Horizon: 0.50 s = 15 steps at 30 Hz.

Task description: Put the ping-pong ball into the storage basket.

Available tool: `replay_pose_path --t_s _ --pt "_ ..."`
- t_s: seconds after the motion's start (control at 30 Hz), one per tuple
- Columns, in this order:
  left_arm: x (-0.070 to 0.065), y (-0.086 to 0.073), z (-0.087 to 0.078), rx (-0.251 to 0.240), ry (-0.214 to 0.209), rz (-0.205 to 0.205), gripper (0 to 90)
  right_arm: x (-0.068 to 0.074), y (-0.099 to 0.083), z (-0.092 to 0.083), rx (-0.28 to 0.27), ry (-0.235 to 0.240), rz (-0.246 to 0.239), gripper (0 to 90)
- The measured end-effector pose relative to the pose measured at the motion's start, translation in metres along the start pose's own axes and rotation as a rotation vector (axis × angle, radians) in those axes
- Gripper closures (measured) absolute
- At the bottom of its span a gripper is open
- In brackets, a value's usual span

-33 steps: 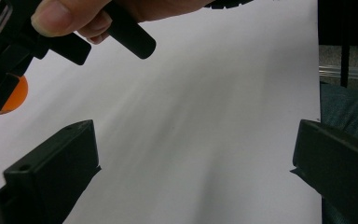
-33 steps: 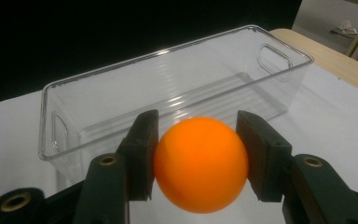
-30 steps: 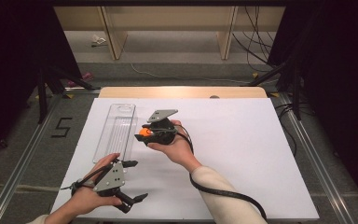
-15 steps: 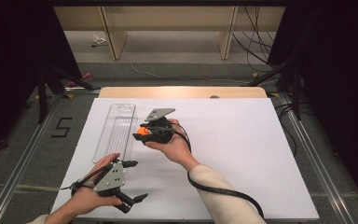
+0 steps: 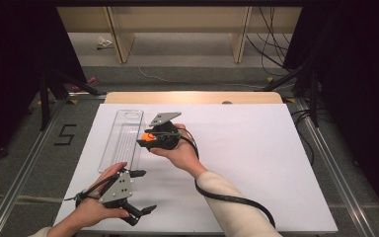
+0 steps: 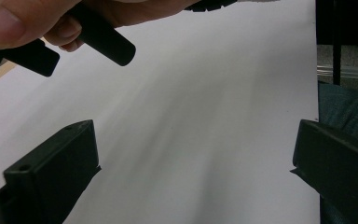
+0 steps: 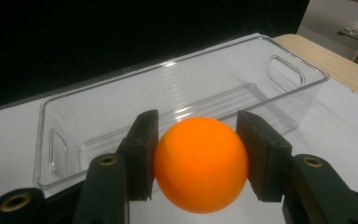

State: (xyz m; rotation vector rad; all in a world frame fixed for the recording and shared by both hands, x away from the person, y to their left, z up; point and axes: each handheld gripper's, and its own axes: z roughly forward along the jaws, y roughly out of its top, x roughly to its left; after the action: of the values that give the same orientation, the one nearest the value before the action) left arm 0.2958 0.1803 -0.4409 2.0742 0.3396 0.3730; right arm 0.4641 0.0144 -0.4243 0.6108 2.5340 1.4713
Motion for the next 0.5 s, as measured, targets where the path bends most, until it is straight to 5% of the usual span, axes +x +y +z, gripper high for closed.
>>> replay_pose_path --t_s 0.5 --pt "0.0 0.0 -0.0001 0.0 -0.001 -0.001 0.0 0.0005 0.0078 0.0101 0.01 0.01 -0.007 51.4"
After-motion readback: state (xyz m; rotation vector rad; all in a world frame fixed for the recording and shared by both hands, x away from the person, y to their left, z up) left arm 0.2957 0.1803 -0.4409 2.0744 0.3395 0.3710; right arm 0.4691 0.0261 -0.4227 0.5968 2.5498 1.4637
